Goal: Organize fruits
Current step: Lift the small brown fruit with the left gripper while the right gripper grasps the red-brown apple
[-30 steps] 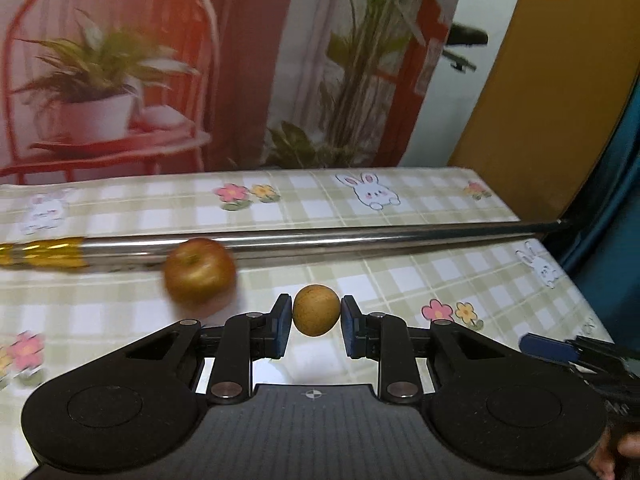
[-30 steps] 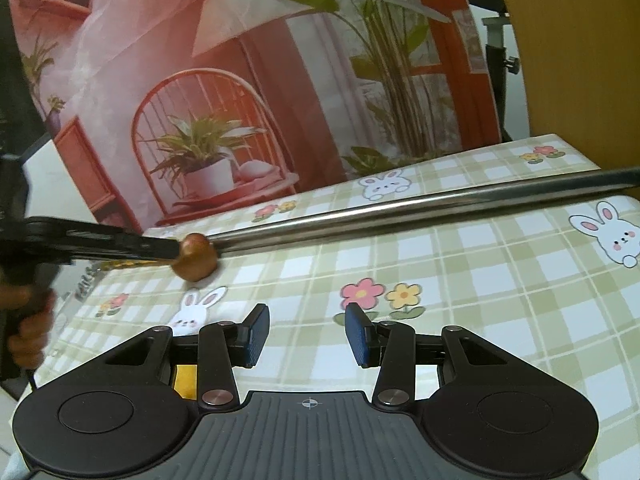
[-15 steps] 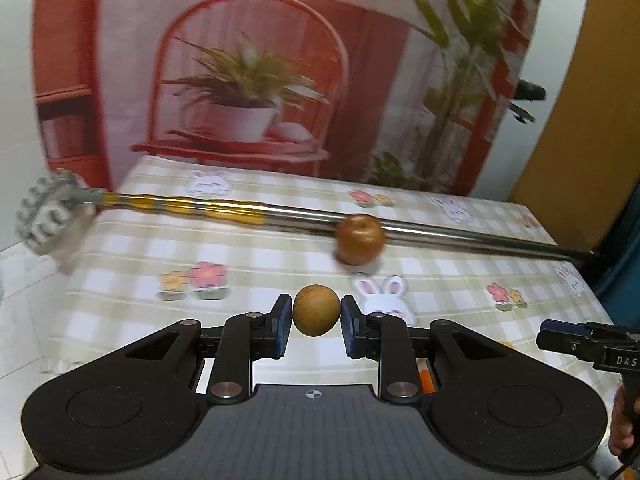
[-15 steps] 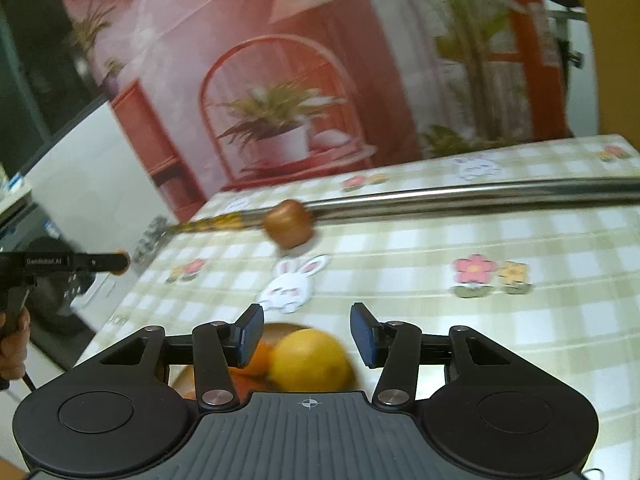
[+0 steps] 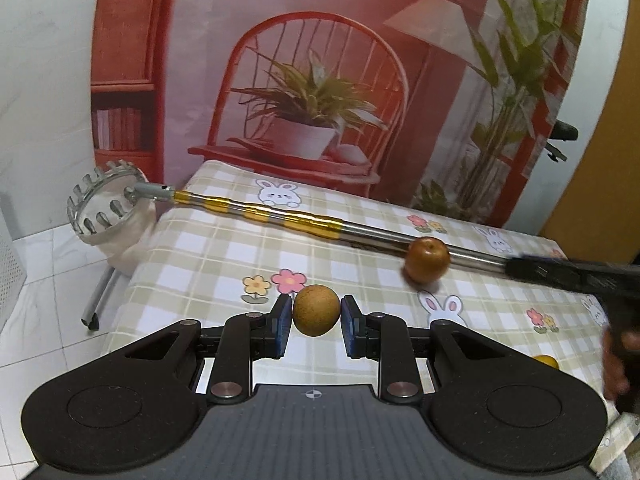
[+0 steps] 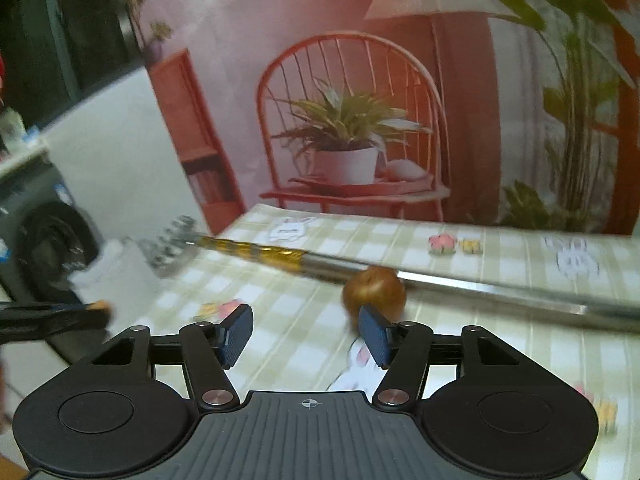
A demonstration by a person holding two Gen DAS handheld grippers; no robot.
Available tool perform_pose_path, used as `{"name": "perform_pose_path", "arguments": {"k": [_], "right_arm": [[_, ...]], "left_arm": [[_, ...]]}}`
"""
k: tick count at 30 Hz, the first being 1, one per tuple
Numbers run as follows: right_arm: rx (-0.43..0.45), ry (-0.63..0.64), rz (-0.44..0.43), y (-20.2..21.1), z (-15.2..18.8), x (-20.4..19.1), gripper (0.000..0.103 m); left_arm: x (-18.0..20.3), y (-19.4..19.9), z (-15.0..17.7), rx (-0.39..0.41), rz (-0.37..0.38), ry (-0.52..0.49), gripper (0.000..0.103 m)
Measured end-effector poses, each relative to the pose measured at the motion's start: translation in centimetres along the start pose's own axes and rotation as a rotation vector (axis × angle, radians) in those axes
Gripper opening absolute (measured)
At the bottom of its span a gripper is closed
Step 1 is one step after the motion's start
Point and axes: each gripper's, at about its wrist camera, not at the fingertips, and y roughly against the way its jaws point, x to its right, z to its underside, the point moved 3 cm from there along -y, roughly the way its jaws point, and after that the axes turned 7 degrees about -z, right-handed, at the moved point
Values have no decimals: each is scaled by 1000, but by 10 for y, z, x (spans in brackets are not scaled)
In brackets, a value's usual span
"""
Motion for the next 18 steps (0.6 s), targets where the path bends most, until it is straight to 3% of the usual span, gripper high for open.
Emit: {"name": "perform_pose_path", "arguments": {"k": [5, 11, 18], "right_arm": [[-94, 44, 114, -68, -21, 11, 58], [-228, 44, 256, -128, -17, 28, 69], [-299, 33, 313, -158, -7, 35, 64]], "left_arm": [[-10, -11, 0, -1, -7, 40, 28], [-20, -23, 0, -6, -8, 73, 28], [-24, -32, 3, -23, 2, 81, 28]]}}
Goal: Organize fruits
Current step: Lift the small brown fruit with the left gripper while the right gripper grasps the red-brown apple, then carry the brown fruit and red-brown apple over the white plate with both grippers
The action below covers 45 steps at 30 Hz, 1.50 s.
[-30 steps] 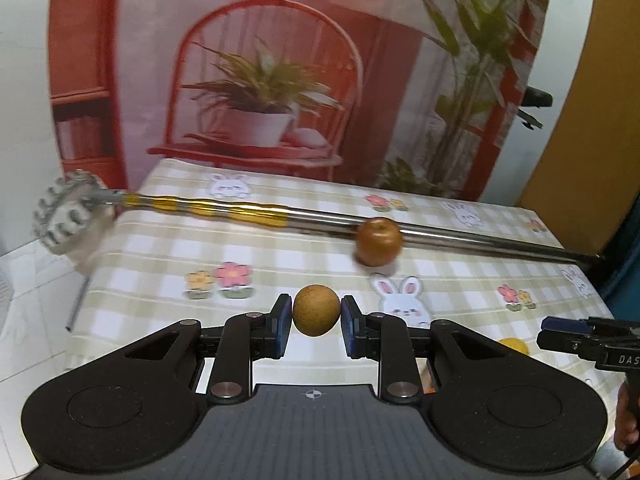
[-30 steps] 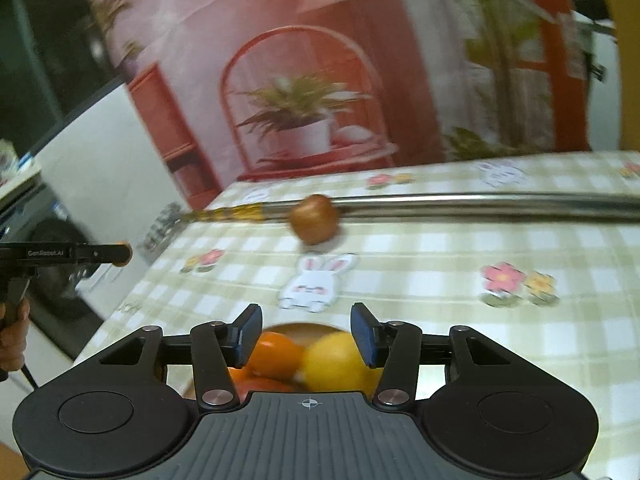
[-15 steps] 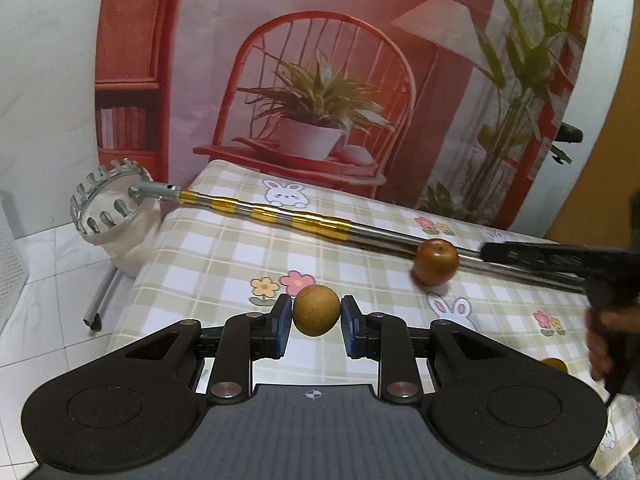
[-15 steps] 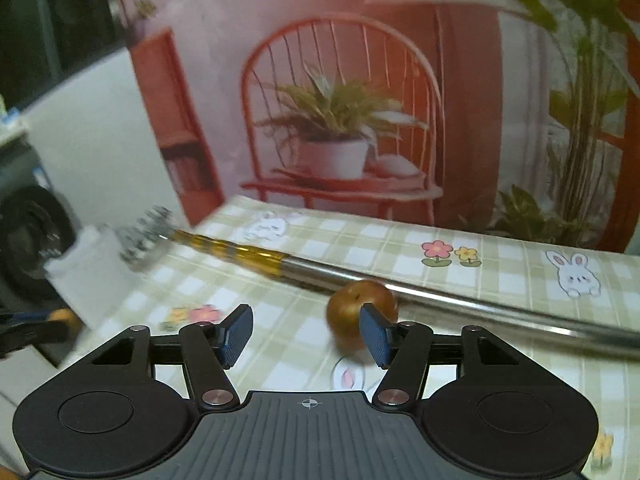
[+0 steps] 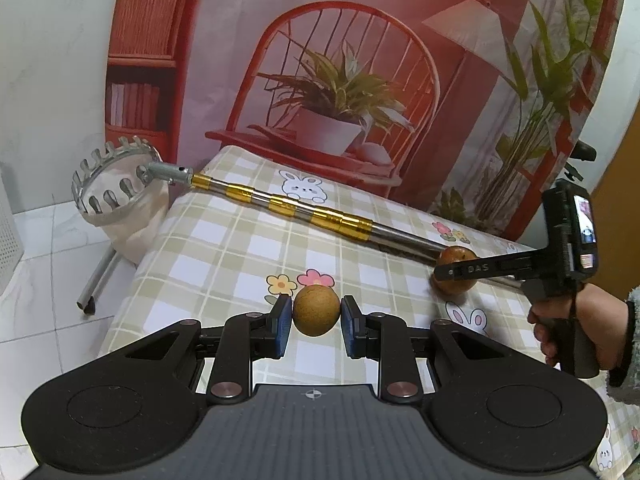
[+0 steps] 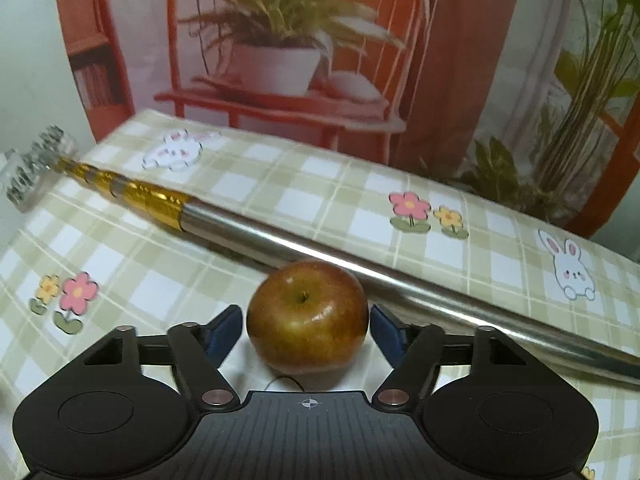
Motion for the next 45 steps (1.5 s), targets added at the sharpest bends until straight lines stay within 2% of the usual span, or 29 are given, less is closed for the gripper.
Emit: {"name": "perform_pose_path", "arguments": {"k": [6, 9, 16, 25, 28, 33, 37, 39, 41, 45], "right_arm": [[-2, 7, -13, 0, 1, 4, 61], [15, -47, -62, 14, 5, 9, 61], [112, -126, -237, 90, 19, 18, 61], [213, -233, -413, 192, 61, 51, 61], [243, -230, -421, 217, 78, 64, 61], [287, -171, -377, 245, 122, 78, 62], [297, -215, -384, 249, 161, 91, 62], [306, -218, -360, 250, 181, 95, 62], [313, -228, -344, 248, 196, 97, 62], [311, -280, -366, 241, 218, 103, 62]], "left_arm": [[4, 0, 6, -15, 15, -17, 28], [8, 3, 8, -18, 26, -29, 28], [30, 18, 6, -10, 64, -69, 28], [70, 51, 4, 3, 108, -155, 28], [83, 66, 3, 23, 120, -177, 28], [112, 79, 14, 22, 154, -217, 28], [136, 68, 34, -26, 194, -226, 28], [145, 58, 44, -52, 210, -227, 28], [154, 45, 53, -85, 222, -223, 28], [164, 17, 72, -171, 238, -180, 28]]}}
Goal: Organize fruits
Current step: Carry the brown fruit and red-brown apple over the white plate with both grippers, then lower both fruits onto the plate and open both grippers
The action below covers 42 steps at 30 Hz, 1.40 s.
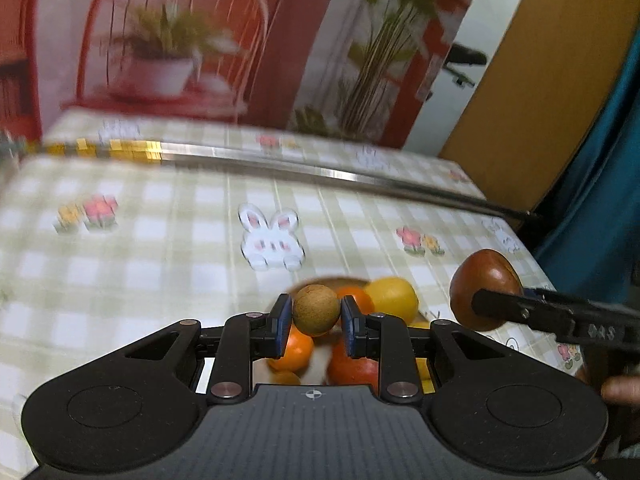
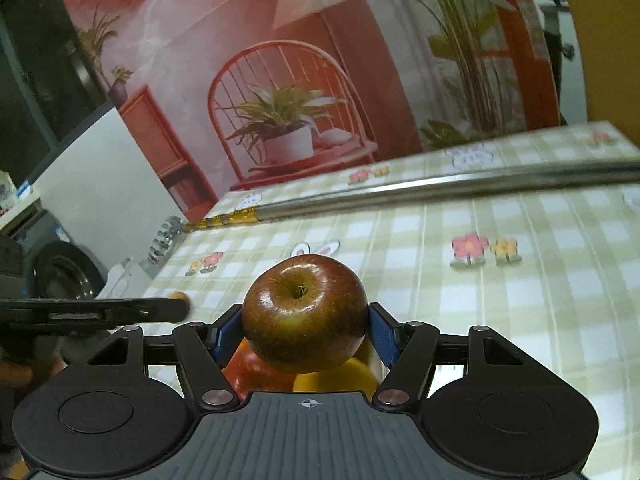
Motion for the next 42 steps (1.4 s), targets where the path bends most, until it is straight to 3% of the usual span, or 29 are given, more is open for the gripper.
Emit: {"name": "perform_pose_path", "arguments": {"k": [7, 20, 22, 24, 26, 32, 42], "right_arm": [[-5, -10, -5, -6, 6, 9, 62], [-24, 15, -6, -17, 10, 7, 62], [-27, 15, -6, -19, 9, 7, 62], [-26, 19, -4, -19, 9, 5, 62], [-25, 27, -5, -20, 9, 4, 62], [-44, 74, -13, -32, 7, -5, 62], [-90, 114, -57, -56, 7, -27, 62]], "left_arm": [[-1, -30, 7, -42, 14, 67, 28], [6, -38, 13, -53, -6, 19, 30], [4, -37, 14, -50, -7, 29, 39], [2, -33, 14, -36, -7, 38, 56], [0, -25, 14, -17, 1, 52, 56], [-3, 1, 15, 67, -45, 67, 80], [-10, 21, 11, 152, -113, 106, 85]]}}
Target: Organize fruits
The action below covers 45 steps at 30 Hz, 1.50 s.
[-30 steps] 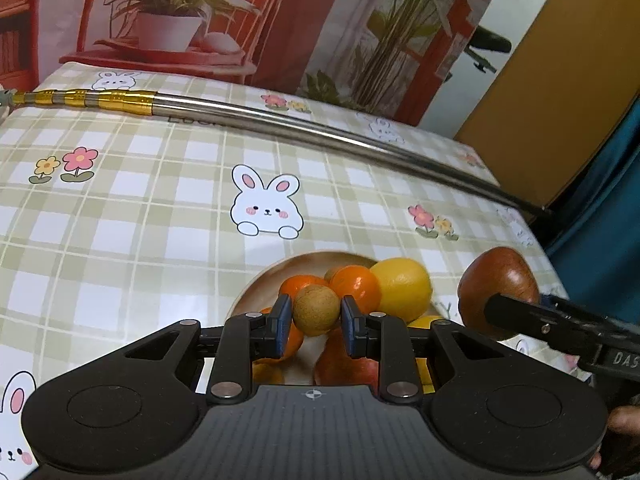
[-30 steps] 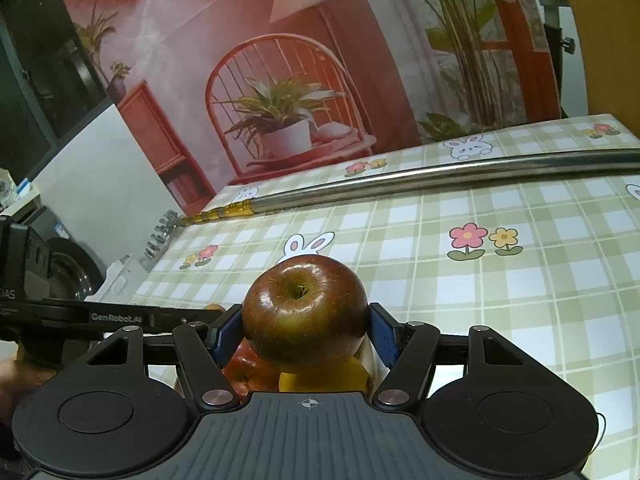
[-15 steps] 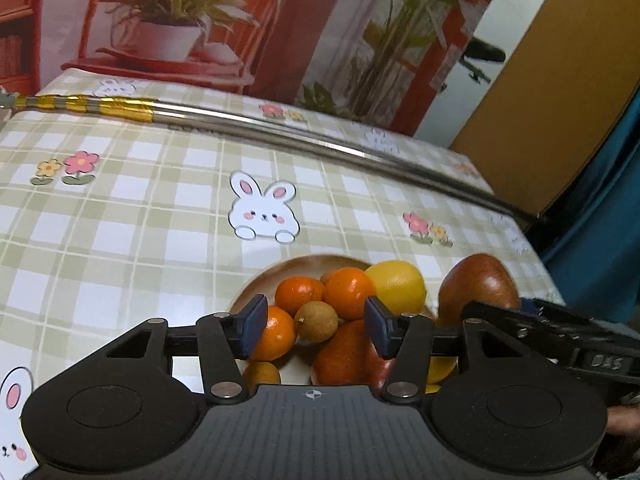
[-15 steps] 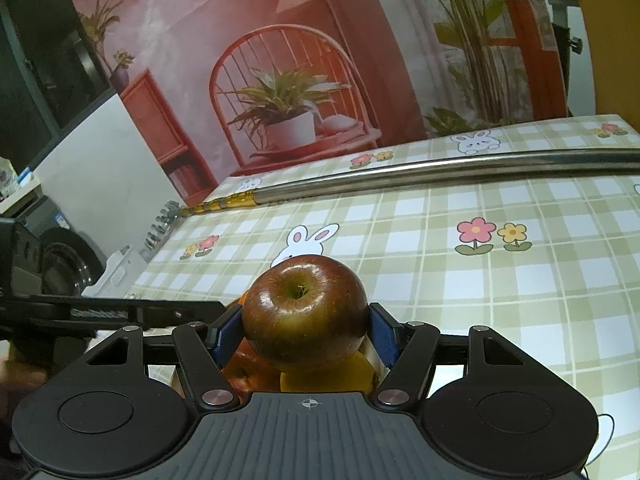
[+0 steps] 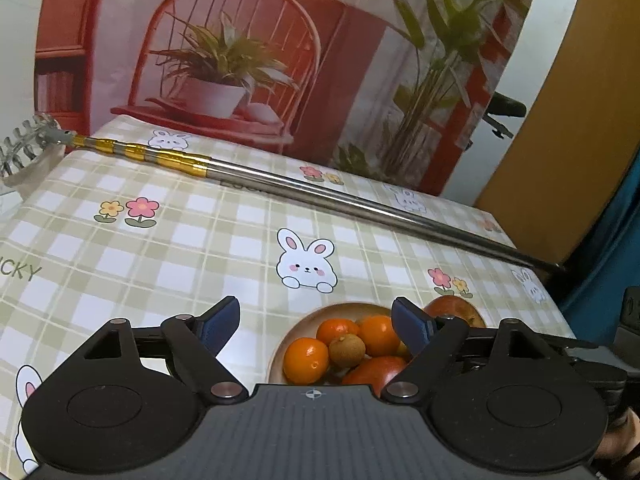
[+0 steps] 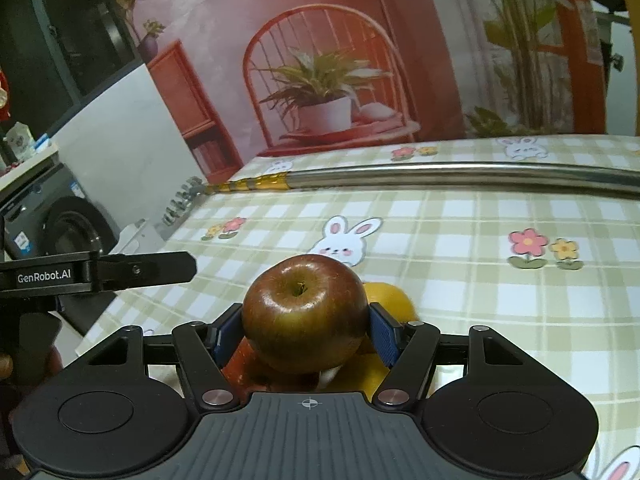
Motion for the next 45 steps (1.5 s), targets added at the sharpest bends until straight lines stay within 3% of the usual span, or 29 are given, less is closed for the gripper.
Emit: {"name": "perform_pose_path", "arguments": {"k": [13, 18, 32, 36, 38, 43, 45], "right_arm": [[-28, 10, 9, 6, 7, -2, 62], [-17, -21, 2, 5, 5, 2, 62], [45, 41, 59, 23, -5, -4, 67], [70, 60, 92, 33, -11, -6, 80], [86, 56, 101, 39, -16, -6, 81], [130, 48, 124, 58, -25, -6, 94], [149, 42, 132, 67, -29, -8, 103]], "left_arm": [[-4, 0, 4, -1, -30, 11, 85], [-1, 1, 5, 0, -37, -4, 86], [-4, 3, 3, -1, -68, 1, 87], [-5, 8, -1, 7, -75, -6, 87], [-5, 13, -4, 18, -78, -9, 87], [1, 31, -17, 58, -72, -34, 87], [7, 41, -22, 82, -68, -57, 93]]}}
